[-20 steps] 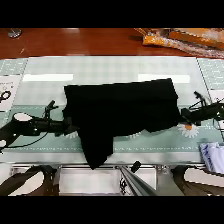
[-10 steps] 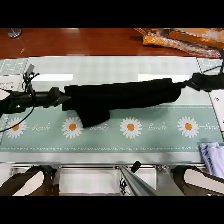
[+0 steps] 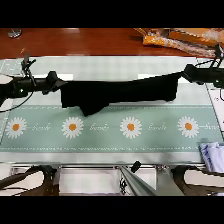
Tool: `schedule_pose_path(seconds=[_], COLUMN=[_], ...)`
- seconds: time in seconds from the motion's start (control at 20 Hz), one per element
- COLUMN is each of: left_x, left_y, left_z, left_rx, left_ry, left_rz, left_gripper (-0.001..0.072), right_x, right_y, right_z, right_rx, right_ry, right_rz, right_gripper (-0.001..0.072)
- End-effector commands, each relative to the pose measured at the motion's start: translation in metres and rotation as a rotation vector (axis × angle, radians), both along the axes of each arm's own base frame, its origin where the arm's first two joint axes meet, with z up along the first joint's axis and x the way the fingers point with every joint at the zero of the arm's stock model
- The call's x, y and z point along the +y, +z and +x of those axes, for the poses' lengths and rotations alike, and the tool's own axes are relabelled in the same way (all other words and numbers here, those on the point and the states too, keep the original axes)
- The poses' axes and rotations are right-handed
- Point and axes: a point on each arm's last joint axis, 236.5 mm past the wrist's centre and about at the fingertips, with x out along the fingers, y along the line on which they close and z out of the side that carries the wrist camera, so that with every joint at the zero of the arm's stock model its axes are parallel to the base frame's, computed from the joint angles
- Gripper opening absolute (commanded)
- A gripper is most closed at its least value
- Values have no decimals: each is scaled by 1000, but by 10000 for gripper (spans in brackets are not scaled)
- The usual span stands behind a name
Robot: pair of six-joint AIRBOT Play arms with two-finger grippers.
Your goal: Fold the shirts.
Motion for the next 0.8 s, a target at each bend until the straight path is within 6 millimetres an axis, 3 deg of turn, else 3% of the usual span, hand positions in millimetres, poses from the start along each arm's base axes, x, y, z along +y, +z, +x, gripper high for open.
schedule_pose_path(seconds=[0.0,0.3,0.5,0.55,0.6,0.65,0.7,0.75], left_x=[0,-2,-6,-7,-9,-10,-11,-10], left_y=[-7,-50,-78,-82,-83,-82,-80,-79], left_z=[33,50,43,41,39,37,32,26], left_rx=[1,84,157,169,177,183,196,212], left_ry=[9,9,-9,-15,-23,-33,-51,-67], left_rz=[-19,-36,-54,-59,-63,-70,-84,-100], left_gripper=[25,25,30,113,293,434,483,483], right_x=[0,7,6,5,4,2,1,-2], right_y=[-8,-37,-51,-53,-54,-55,-58,-60], right_z=[20,39,36,35,33,30,25,17], right_rx=[-19,-2,31,35,40,50,71,100], right_ry=[-32,-55,-42,-37,-31,-20,2,35], right_rz=[11,9,-6,-19,-29,-35,-48,-75], right_gripper=[31,32,36,110,268,366,376,378])
